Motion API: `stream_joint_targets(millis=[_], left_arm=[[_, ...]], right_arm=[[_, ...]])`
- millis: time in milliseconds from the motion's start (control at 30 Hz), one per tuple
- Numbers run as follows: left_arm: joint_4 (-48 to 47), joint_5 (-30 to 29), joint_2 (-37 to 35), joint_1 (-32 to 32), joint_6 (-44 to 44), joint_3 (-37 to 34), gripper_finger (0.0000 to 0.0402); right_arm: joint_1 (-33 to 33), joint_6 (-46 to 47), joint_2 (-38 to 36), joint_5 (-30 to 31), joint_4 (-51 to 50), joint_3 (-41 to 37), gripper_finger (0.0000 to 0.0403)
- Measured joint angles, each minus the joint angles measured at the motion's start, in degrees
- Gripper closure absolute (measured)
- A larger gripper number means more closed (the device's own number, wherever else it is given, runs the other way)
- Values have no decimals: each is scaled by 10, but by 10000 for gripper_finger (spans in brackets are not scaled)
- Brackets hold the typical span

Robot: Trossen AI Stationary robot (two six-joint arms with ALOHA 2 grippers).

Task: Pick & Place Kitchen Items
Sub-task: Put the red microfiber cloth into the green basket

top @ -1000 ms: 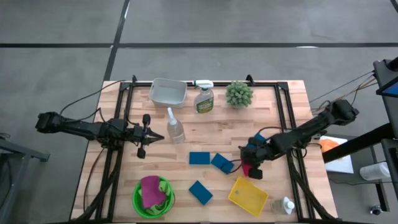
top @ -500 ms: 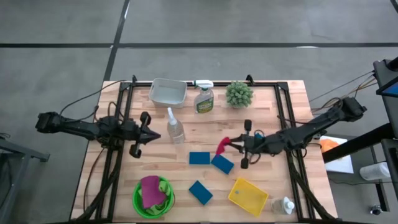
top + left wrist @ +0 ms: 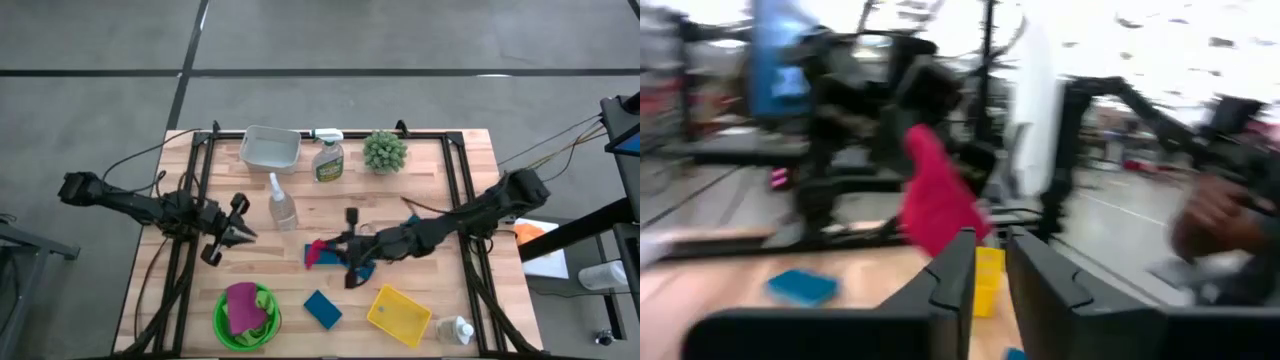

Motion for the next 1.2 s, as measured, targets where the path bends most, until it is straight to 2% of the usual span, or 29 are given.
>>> stream_joint_targets(millis=[133,200,300,433,500,633,767,1000,1200], left_arm=[[60,7,36,-56,5,0,309],[84,-10,56,-90,7,0,298],[93,-98,91,-142,32,0,273],[112,-218,146,-199,64,0,216],[126,-245,171,-213,66,6,182],[127,-259,210,-216,67,37,116],[81,-274,244,-216,66,78,73],[24,-349,316,-215,36,148,57],[5,-379,357,-215,15,189,62]], right_arm=[[0,0,67,-4,-75,101,385],[1,2,100,-3,-108,147,385],[7,13,145,-3,-157,203,385],[16,18,189,1,-187,249,385],[17,18,198,8,-205,266,385],[14,18,200,43,-219,285,385],[9,18,191,61,-218,288,385],[8,19,186,75,-207,288,385],[8,20,186,77,-199,287,385]])
